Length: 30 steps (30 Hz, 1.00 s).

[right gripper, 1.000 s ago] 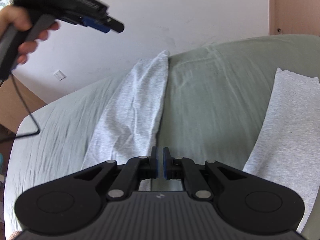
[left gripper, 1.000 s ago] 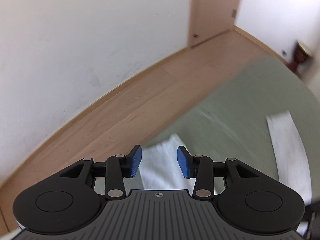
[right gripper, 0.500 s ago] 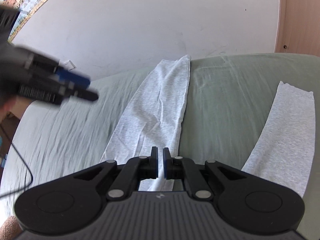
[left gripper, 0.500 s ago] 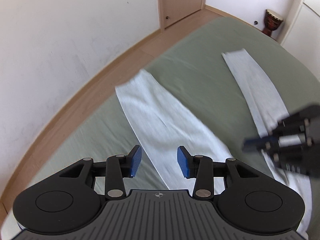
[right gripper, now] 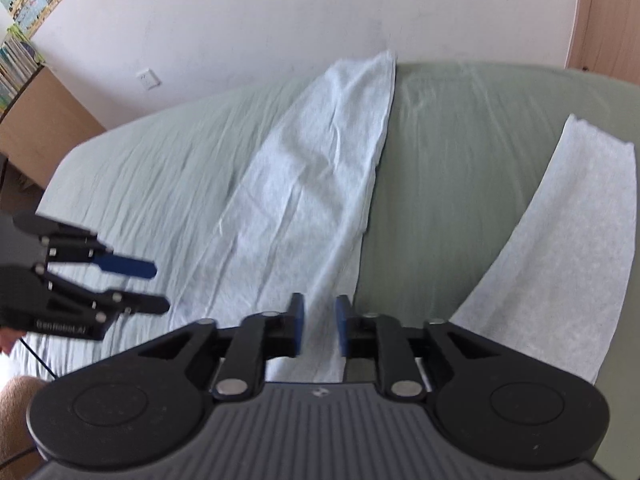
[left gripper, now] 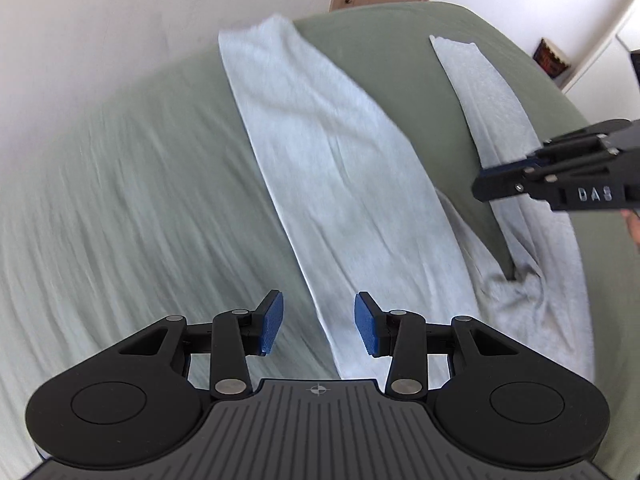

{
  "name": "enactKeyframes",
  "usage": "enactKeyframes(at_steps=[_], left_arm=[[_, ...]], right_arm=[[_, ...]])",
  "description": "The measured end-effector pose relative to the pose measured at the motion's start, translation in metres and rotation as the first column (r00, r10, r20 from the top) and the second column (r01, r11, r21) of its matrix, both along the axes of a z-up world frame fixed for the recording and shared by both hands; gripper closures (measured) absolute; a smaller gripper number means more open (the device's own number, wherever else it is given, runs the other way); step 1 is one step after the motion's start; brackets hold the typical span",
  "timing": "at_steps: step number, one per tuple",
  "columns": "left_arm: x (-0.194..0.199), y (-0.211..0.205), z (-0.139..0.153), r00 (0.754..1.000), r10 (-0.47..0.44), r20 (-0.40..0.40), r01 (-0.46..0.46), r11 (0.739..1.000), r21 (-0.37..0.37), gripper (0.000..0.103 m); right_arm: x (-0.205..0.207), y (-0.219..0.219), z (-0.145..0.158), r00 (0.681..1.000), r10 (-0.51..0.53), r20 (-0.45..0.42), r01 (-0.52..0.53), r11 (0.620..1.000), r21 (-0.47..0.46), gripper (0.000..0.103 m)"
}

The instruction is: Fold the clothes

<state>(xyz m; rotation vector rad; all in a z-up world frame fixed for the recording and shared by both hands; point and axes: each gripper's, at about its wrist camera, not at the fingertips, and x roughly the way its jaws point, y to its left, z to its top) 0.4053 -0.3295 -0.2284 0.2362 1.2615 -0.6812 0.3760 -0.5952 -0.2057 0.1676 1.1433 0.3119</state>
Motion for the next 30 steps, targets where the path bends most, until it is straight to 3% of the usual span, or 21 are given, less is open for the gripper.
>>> enactKeyframes(at_steps=[7,19,20,21,22,25,30], left_arm=[[-0.018,0.022,-0.023,0.993,0.101,-0.056,-0.105,0.992,-0.063,0.063],[-0.025,0.005,-0.025,0.993,0.117,-0.018,-0.118,0.989,-0.088,0.062],[-0.025,0.006,-0.026,0.992,0.125,-0.016,-0.126,0.988,-0.090,0.066],[-0.025,0.007,-0.026,0.991,0.135,-0.012,-0.136,0.987,-0.089,0.072],[-0.026,0.008,-0.026,0.989,0.151,0.001,-0.150,0.985,-0.081,0.084],[-0.024,0.014,-0.027,0.980,0.196,-0.009,-0.196,0.977,-0.084,0.101],[-0.031,0.020,-0.027,0.975,0.220,0.016,-0.218,0.973,-0.079,0.101]], right_arm=[[-0.008,-0.004,-0.027,0.999,-0.038,-0.039,0.038,0.999,0.016,0.076],[-0.028,-0.007,-0.041,0.996,-0.059,-0.065,0.064,0.995,0.078,0.077],[-0.028,-0.007,-0.042,0.996,-0.064,-0.064,0.069,0.994,0.081,0.079],[-0.029,-0.007,-0.042,0.995,-0.071,-0.064,0.076,0.994,0.081,0.088],[-0.029,-0.007,-0.042,0.995,-0.076,-0.067,0.081,0.994,0.079,0.094],[-0.030,-0.006,-0.042,0.994,-0.087,-0.067,0.091,0.994,0.060,0.102],[-0.035,-0.007,-0.045,0.990,-0.125,-0.062,0.127,0.991,0.034,0.102]])
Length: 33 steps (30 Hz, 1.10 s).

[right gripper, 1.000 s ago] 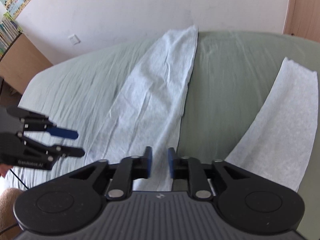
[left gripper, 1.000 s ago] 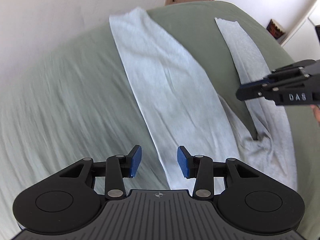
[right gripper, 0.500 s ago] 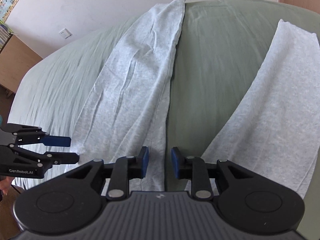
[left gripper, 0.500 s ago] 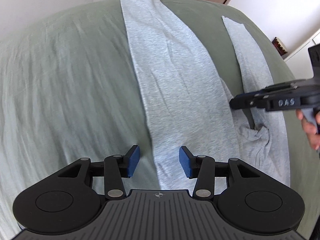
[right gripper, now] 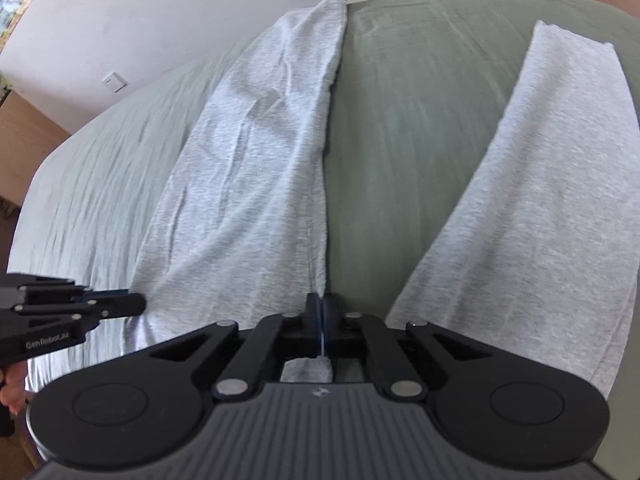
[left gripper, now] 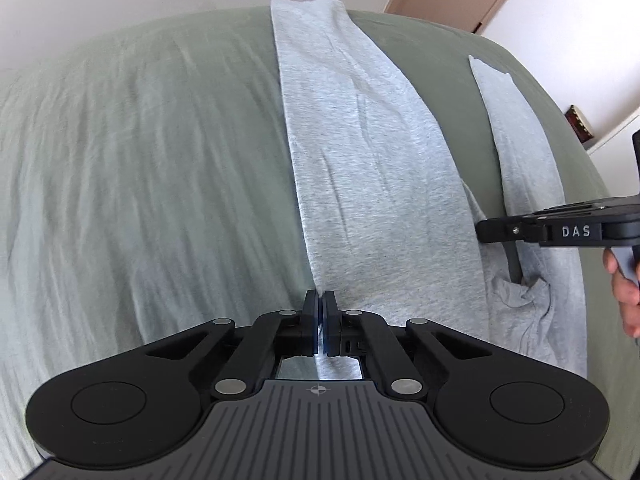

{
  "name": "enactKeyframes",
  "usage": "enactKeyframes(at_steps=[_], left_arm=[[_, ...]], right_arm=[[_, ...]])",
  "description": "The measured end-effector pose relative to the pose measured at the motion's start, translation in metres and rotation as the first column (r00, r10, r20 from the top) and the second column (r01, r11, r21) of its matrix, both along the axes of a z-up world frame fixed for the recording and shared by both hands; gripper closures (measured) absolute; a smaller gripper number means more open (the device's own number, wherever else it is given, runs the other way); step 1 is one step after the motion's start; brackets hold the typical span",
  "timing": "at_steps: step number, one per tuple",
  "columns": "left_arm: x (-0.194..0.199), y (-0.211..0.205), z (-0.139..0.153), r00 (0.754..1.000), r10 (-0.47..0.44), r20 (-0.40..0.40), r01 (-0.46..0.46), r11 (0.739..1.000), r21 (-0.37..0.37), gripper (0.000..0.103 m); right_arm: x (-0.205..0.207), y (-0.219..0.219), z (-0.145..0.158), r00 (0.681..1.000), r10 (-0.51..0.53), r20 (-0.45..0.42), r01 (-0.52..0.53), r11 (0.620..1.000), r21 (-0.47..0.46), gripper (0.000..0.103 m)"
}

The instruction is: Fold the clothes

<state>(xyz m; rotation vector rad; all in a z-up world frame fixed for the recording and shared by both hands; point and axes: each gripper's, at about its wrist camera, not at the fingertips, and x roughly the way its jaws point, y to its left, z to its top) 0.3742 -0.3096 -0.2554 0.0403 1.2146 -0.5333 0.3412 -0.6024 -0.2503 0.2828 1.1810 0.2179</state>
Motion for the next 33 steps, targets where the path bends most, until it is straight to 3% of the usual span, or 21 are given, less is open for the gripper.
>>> enactKeyframes(at_steps=[3,6,8,11,16,21,24,28,33], left_arm=[[-0.001,0.005,-0.001,1.000,0.025,0.005,-0.025,0.999,-0.020,0.099],[-0.007,0.007,0.005,1.000,0.000,-0.003,0.000,1.000,-0.024,0.094],[-0.012,0.010,0.009,0.999,-0.012,-0.038,0.010,0.999,-0.042,0.076],[-0.025,0.011,0.012,0.996,-0.060,-0.066,0.057,0.997,-0.056,0.066],[-0.050,0.008,0.009,0.985,-0.144,-0.091,0.141,0.989,-0.041,0.064],[-0.065,0.012,0.008,0.984,-0.146,-0.098,0.141,0.988,-0.055,0.062],[-0.070,0.013,0.006,0.984,-0.145,-0.107,0.139,0.988,-0.064,0.059],[-0.085,0.009,0.005,0.983,-0.165,-0.085,0.160,0.985,-0.057,0.055],[-0.074,0.009,0.017,0.987,-0.139,-0.075,0.133,0.988,-0.077,0.055]], right_arm=[[-0.003,0.005,0.001,1.000,0.014,0.016,-0.013,0.999,-0.033,0.102],[-0.009,0.009,0.011,0.999,0.036,0.038,-0.034,0.997,-0.063,0.091],[-0.015,0.011,0.020,0.997,0.050,0.058,-0.046,0.996,-0.074,0.090],[-0.028,0.018,0.034,0.993,0.081,0.086,-0.071,0.991,-0.114,0.086],[-0.044,0.029,0.045,0.987,0.126,0.103,-0.105,0.976,-0.192,0.079],[-0.062,0.034,0.048,0.985,0.142,0.098,-0.120,0.972,-0.203,0.076],[-0.069,0.029,0.046,0.987,0.111,0.114,-0.088,0.979,-0.183,0.069],[-0.070,0.005,0.042,0.994,0.026,0.110,-0.014,0.994,-0.108,0.069],[-0.053,0.003,0.050,0.997,0.008,0.075,0.000,0.995,-0.100,0.069]])
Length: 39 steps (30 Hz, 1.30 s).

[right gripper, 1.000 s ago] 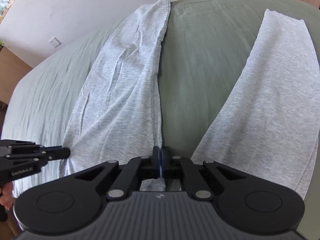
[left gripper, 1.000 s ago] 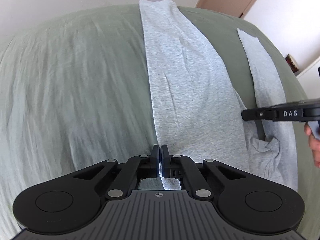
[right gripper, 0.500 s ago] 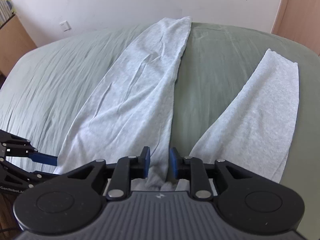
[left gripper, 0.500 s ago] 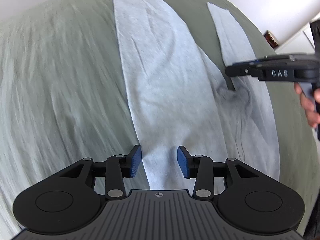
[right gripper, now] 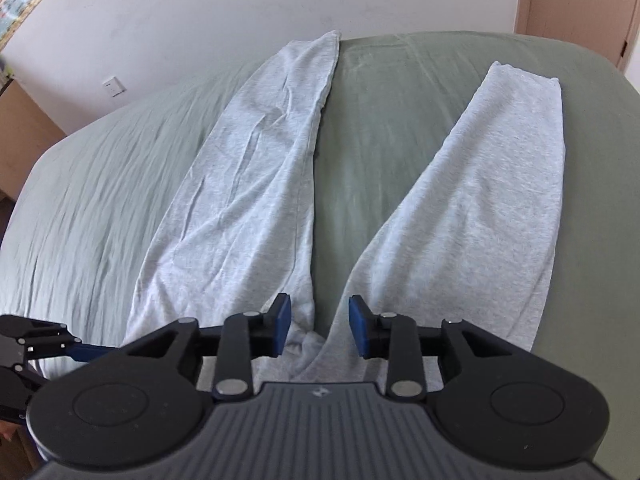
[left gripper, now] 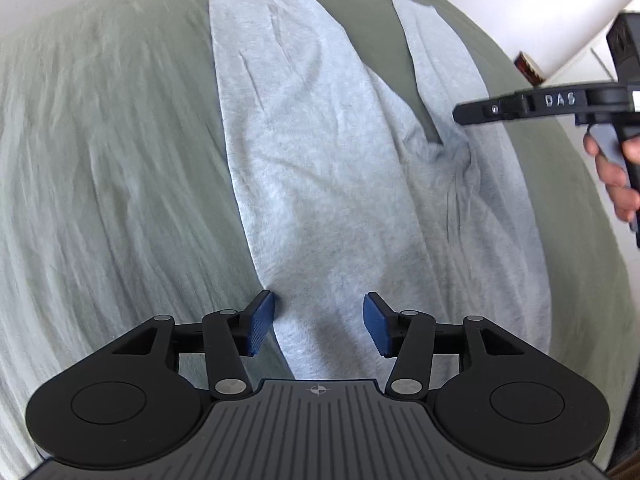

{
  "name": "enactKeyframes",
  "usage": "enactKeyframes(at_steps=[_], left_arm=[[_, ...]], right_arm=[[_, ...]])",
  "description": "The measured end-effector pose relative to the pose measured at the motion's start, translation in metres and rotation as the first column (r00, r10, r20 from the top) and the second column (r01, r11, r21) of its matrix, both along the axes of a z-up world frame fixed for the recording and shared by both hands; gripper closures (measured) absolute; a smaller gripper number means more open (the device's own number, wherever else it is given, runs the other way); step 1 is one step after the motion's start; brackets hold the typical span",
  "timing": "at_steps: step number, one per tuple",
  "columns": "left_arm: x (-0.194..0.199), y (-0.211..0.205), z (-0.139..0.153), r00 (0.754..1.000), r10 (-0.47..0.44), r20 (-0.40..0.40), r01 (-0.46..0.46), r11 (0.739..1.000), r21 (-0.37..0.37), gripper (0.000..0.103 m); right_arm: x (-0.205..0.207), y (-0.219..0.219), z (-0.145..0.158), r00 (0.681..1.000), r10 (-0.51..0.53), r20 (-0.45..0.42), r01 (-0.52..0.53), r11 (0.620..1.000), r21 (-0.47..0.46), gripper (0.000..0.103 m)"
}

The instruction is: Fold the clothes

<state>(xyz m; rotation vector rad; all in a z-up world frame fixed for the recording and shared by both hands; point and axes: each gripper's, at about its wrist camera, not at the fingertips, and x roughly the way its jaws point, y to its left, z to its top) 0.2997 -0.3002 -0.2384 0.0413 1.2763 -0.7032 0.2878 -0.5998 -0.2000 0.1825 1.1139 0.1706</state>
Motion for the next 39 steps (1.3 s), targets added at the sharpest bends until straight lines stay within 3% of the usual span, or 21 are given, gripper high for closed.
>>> enactKeyframes(at_steps=[7,14,19,27,39], left_arm=[[0.046,-0.013,0.032,0.997,-0.050,0.064,0.051,0.999,-0.019,0.055],[0.107,-0.010,0.056,0.975,-0.147,0.169,0.134,0.987,0.086,0.055],[0.154,-0.001,0.049,0.961,-0.189,0.203,0.152,0.971,0.185,0.055],[0.212,-0.002,0.024,0.971,-0.145,0.189,0.096,0.965,0.245,0.055],[0.261,-0.001,0.010,0.984,-0.104,0.148,0.074,0.978,0.195,0.055]], right_arm=[[0.074,0.042,0.028,0.999,0.042,-0.025,-0.043,0.998,-0.045,0.068],[0.138,0.081,0.032,0.998,0.056,-0.041,-0.060,0.994,-0.091,0.068],[0.190,0.109,0.038,0.995,0.071,-0.066,-0.080,0.988,-0.132,0.068],[0.268,0.132,0.016,0.990,-0.044,-0.134,0.017,0.980,-0.198,0.068],[0.345,0.143,-0.020,0.988,-0.064,-0.144,0.025,0.967,-0.253,0.068]])
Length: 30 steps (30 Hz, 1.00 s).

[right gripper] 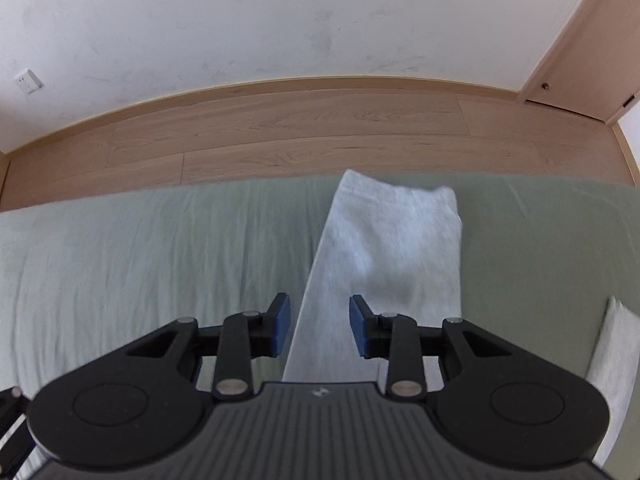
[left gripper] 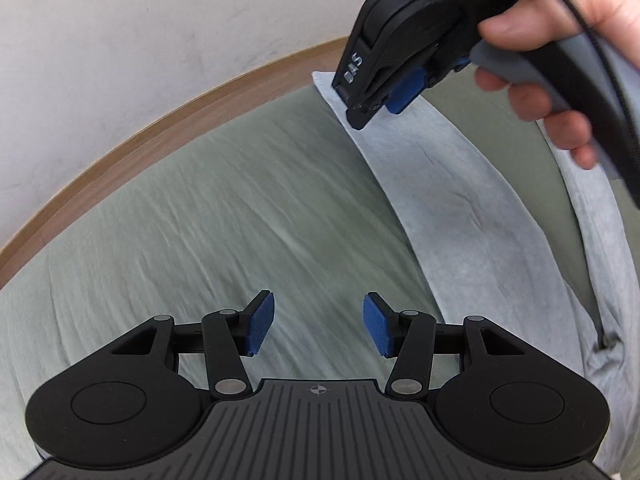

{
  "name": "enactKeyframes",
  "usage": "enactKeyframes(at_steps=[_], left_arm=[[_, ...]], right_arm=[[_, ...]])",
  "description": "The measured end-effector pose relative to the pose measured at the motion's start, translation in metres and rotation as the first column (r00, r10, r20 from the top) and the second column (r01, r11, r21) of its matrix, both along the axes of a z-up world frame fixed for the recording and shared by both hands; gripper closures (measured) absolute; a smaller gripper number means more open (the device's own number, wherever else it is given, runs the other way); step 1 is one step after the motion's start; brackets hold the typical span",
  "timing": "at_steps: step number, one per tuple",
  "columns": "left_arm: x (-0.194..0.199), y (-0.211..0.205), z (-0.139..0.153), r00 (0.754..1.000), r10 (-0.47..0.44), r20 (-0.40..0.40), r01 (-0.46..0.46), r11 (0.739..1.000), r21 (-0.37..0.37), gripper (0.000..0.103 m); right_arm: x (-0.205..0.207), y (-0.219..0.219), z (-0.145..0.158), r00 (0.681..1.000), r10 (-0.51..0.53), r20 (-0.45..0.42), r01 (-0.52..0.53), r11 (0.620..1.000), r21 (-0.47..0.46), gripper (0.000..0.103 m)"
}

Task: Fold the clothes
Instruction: 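Move the right gripper toward the leg end while the left gripper hovers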

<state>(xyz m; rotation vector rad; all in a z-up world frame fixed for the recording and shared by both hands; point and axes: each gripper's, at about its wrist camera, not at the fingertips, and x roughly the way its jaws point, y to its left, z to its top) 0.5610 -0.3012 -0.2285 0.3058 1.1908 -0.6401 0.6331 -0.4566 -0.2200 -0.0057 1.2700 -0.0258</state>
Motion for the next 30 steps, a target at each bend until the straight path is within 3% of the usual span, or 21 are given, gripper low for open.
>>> enactKeyframes(at_steps=[9,11,12,13,26,28,30], left_arm=[[-0.003,0.000,-0.012,1.000,-0.012,-0.026,0.012,1.000,-0.006,0.055],[-0.004,-0.001,-0.014,1.000,-0.009,-0.029,0.009,1.000,-0.002,0.055],[-0.003,-0.001,-0.015,0.999,-0.004,-0.037,0.004,1.000,-0.005,0.055],[-0.002,-0.002,-0.016,0.999,-0.001,-0.043,0.000,1.000,-0.008,0.055],[-0.010,-0.009,-0.005,1.000,-0.011,-0.028,0.011,1.000,-0.009,0.055],[-0.013,-0.011,-0.002,1.000,-0.015,-0.023,0.015,1.000,-0.013,0.055],[-0.018,-0.018,-0.002,1.000,-0.022,-0.016,0.022,1.000,-0.016,0.055]], right_arm=[[0.039,0.015,-0.031,0.998,0.034,-0.055,-0.038,0.997,-0.074,0.070],[0.042,0.015,-0.031,0.998,0.027,-0.060,-0.032,0.996,-0.084,0.086],[0.043,0.015,-0.031,0.997,0.027,-0.066,-0.034,0.994,-0.100,0.101],[0.044,0.015,-0.030,0.997,0.031,-0.072,-0.039,0.992,-0.117,0.103],[0.033,0.011,-0.016,0.998,0.061,0.011,-0.061,0.997,0.040,0.099],[0.020,0.001,0.006,0.996,0.065,0.063,-0.070,0.994,0.082,0.083],[0.002,-0.008,0.027,0.992,0.076,0.104,-0.088,0.990,0.113,0.081]])
